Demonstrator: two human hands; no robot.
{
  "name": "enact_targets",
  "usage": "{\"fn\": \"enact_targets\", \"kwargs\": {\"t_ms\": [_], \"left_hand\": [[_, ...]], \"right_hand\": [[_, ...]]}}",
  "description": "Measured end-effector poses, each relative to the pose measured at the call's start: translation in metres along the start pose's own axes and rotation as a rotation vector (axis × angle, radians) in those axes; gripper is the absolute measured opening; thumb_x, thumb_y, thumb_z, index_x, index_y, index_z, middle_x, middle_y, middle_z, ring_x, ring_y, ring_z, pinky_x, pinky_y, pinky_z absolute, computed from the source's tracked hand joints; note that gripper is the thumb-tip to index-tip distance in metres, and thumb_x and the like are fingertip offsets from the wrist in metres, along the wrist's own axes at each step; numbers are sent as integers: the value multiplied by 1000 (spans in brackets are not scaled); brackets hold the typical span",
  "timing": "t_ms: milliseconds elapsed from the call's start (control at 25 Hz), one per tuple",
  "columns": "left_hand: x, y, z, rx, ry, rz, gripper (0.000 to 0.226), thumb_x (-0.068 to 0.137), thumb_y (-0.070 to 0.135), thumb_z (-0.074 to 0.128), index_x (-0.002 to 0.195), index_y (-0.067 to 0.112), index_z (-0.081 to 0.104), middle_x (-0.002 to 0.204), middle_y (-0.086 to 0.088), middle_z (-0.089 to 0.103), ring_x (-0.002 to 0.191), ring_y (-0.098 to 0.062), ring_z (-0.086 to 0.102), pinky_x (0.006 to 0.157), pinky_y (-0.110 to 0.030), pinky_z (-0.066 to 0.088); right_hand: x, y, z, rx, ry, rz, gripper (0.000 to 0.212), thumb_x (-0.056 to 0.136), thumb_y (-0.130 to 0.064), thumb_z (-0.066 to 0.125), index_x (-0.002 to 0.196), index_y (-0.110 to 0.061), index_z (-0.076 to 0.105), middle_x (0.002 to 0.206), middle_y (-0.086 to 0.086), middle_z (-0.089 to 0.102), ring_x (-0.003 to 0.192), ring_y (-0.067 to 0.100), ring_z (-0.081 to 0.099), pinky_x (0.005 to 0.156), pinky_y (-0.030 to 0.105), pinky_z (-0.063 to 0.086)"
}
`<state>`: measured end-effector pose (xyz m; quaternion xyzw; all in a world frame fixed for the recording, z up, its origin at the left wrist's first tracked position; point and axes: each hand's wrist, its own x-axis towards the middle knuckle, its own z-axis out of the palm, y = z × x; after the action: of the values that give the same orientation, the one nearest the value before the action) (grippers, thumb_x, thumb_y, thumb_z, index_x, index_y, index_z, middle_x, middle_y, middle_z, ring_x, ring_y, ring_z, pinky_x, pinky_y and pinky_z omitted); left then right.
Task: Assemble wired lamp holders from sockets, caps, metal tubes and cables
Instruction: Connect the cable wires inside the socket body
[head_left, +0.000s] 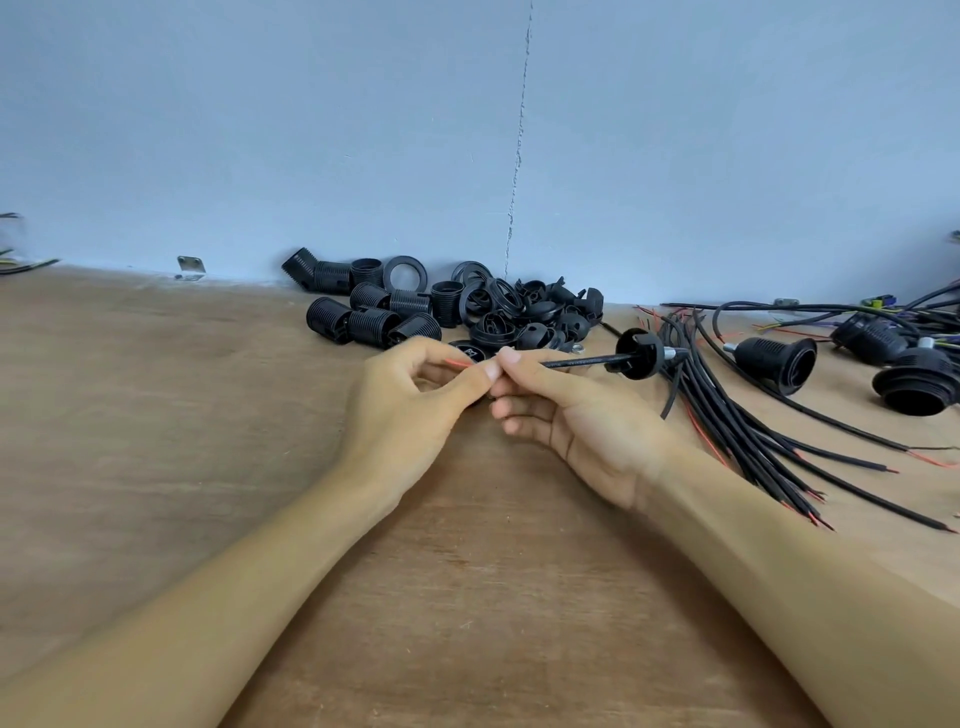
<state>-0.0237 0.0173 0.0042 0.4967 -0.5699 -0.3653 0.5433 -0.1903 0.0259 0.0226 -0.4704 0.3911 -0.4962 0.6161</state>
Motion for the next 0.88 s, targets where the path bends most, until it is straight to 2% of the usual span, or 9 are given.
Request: {"fn": "enact_targets", "kwargs": {"t_ms": [80, 200, 360, 440, 520, 640, 720, 800, 880], "left_hand": [[3, -2, -4, 214, 86, 105, 27, 77, 35, 87, 93, 38, 66, 96, 11, 69, 76, -3, 59, 72, -20, 46], [8, -5, -7, 354, 129, 177, 46, 76, 20, 84, 110, 37, 58, 113, 12, 61, 79, 0, 50, 76, -12, 38], [13, -10, -2, 529, -69, 213, 70, 83, 28, 81, 147, 28, 52, 135, 10, 59, 107, -14, 55, 100, -31, 44], [14, -10, 1, 564, -120, 201, 64, 86, 32, 79, 146, 31, 55, 119, 7, 65, 116, -22, 56, 100, -36, 44], [14, -12, 0, 564, -68, 225, 55, 84, 32, 82, 136, 35, 63, 102, 14, 62, 109, -18, 55, 89, -27, 40], [12, -14, -6, 563, 0, 343, 54, 76, 23, 88, 124, 34, 67, 108, 24, 62, 102, -4, 48, 85, -8, 31], [10, -14, -7, 572, 5, 418, 54, 73, 16, 87, 120, 33, 67, 101, 32, 57, 103, -3, 50, 86, -4, 31], [7, -14, -6, 578, -10, 470, 51, 72, 10, 84, 114, 34, 66, 96, 35, 56, 103, -7, 55, 88, -6, 34], [5, -15, -4, 568, -38, 501, 51, 73, 7, 80, 112, 35, 63, 100, 29, 61, 103, -8, 60, 89, -19, 44]], "right_hand": [[2, 0, -2, 29, 51, 10, 25, 98, -22, 61, 112, -2, 66, 94, 12, 74, 75, 16, 71, 67, 24, 59], [3, -1, -5, 85, 74, 22, 29, 103, -20, 52, 119, 0, 63, 103, 15, 76, 89, 23, 76, 73, 27, 61], [1, 0, -8, 11, 84, -26, 21, 95, -9, 63, 113, 3, 67, 97, 16, 76, 84, 22, 76, 73, 27, 61], [1, 1, -7, -70, 107, -55, 15, 93, -7, 67, 106, 0, 68, 89, 15, 75, 72, 19, 73, 67, 25, 61], [2, 2, -6, -108, 145, -73, 10, 94, -8, 67, 101, -2, 68, 84, 14, 74, 63, 18, 69, 61, 25, 59], [2, 2, -9, -222, 174, -129, 9, 95, -16, 68, 95, -7, 70, 80, 11, 73, 61, 20, 66, 57, 27, 57], [1, 2, -10, -277, 157, -155, 13, 96, -19, 67, 91, -7, 71, 80, 12, 72, 61, 21, 64, 55, 28, 55], [1, 2, -10, -275, 136, -167, 16, 97, -19, 66, 89, -6, 70, 79, 13, 69, 61, 21, 62, 52, 29, 52], [1, 0, -9, -247, 131, -173, 16, 97, -17, 65, 90, -4, 70, 80, 14, 69, 60, 20, 61, 52, 28, 51]]}}
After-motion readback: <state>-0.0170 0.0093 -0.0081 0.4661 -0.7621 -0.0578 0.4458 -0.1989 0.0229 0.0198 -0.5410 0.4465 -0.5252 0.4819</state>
